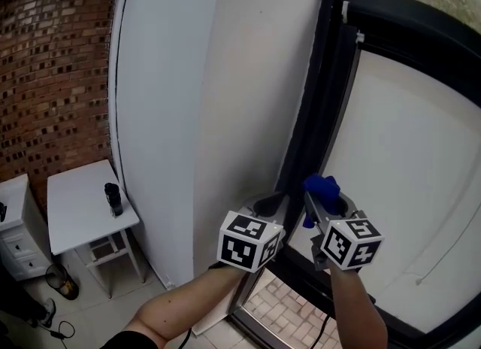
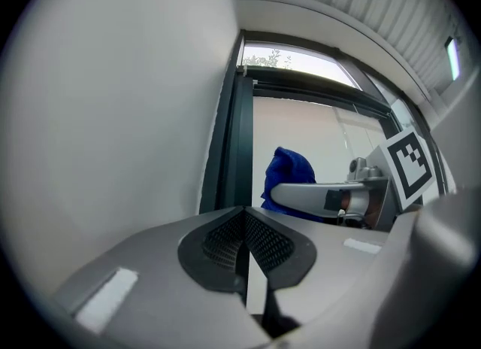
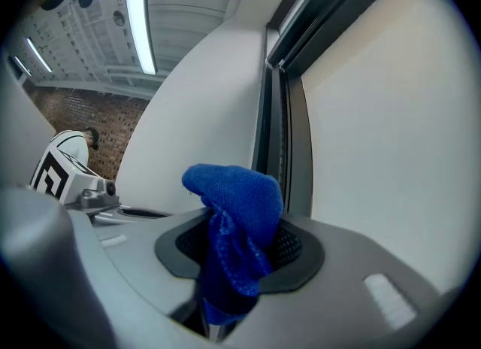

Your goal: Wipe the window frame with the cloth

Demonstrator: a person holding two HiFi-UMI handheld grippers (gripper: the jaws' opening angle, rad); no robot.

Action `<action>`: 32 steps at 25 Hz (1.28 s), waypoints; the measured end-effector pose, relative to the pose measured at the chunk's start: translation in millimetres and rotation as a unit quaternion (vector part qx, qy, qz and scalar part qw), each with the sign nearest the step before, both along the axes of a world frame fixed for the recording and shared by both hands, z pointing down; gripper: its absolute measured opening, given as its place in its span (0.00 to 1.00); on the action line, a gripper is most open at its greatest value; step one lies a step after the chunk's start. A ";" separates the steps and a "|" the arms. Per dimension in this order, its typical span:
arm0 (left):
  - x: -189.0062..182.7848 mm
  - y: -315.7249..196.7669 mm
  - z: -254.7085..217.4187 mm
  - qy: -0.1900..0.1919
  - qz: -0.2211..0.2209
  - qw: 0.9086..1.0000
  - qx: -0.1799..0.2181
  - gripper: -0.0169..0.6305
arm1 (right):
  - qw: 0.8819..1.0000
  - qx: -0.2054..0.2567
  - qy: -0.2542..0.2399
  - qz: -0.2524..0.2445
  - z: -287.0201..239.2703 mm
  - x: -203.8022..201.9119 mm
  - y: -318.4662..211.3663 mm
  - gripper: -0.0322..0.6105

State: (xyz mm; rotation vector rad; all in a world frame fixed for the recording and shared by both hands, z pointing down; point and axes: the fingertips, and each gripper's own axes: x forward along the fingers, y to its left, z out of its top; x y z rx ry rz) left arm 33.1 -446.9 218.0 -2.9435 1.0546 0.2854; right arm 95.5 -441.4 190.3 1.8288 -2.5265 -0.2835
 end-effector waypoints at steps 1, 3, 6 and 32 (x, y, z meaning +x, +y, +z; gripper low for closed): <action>3.2 -0.4 -12.0 0.004 0.007 1.000 0.003 0.01 | 1.000 0.008 0.000 0.003 -11.1 3.4 -0.3 0.29; 7.1 -1.4 -37.4 0.014 0.014 1.000 0.014 0.01 | 1.000 0.024 0.003 0.009 -34.1 8.8 0.3 0.29; 13.9 -5.4 -75.3 0.018 0.014 0.999 0.038 0.01 | 0.999 0.044 0.009 0.014 -69.8 12.3 0.3 0.29; 40.7 -35.3 -231.9 0.041 0.002 0.996 0.079 0.01 | 0.980 0.160 0.079 0.090 -288.6 5.7 -17.9 0.28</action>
